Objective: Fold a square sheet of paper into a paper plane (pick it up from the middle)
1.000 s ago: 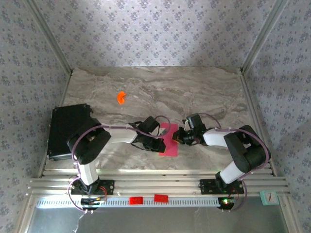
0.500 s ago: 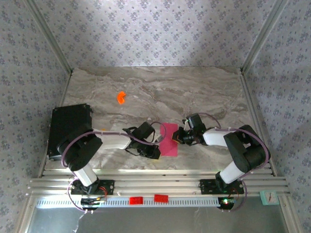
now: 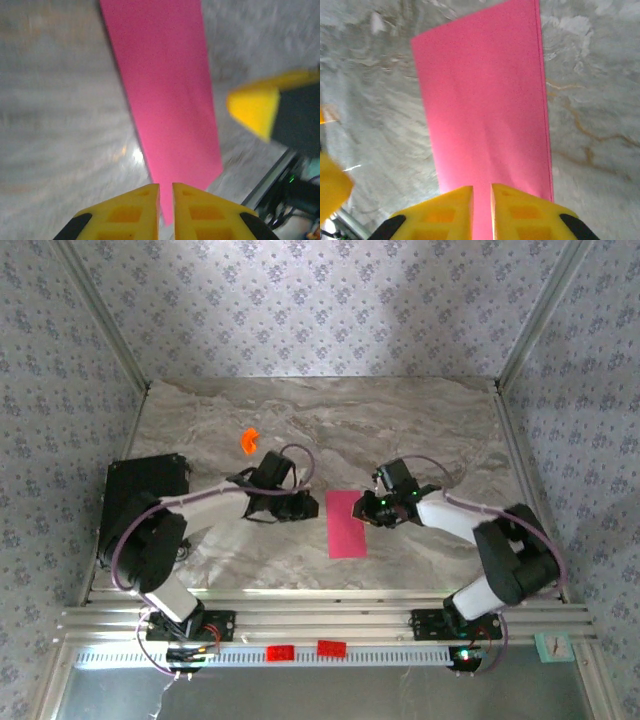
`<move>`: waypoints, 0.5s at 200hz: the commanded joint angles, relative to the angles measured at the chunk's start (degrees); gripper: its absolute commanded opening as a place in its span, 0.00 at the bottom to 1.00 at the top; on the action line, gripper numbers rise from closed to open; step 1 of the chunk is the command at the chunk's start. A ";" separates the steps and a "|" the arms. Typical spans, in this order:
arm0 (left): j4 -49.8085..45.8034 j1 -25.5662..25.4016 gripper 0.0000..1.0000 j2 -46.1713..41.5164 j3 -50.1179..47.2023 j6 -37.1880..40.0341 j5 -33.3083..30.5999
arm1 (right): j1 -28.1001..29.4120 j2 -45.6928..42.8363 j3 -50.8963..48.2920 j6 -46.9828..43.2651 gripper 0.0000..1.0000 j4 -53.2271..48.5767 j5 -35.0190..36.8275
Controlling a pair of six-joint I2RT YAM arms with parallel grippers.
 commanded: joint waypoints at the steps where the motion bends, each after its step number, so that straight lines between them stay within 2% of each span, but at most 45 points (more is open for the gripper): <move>1: 0.05 1.06 0.17 6.12 6.84 -1.86 2.97 | -0.48 -8.41 -4.02 2.27 0.30 -7.48 2.91; 18: -0.12 1.23 0.18 10.82 11.36 -2.45 4.35 | -0.48 -15.30 -7.85 4.99 0.44 -10.17 4.07; 36: -2.05 1.22 0.18 15.49 15.76 -2.87 4.98 | -0.74 -21.71 -11.20 8.03 0.50 -12.11 3.65; 66: -4.34 1.34 0.18 20.80 20.33 -2.41 4.22 | -0.57 -27.04 -15.02 12.08 0.49 -11.67 1.34; 100: -6.80 1.65 0.17 23.10 21.67 -1.31 2.71 | 0.09 -25.66 -16.12 13.96 0.48 -8.77 -2.22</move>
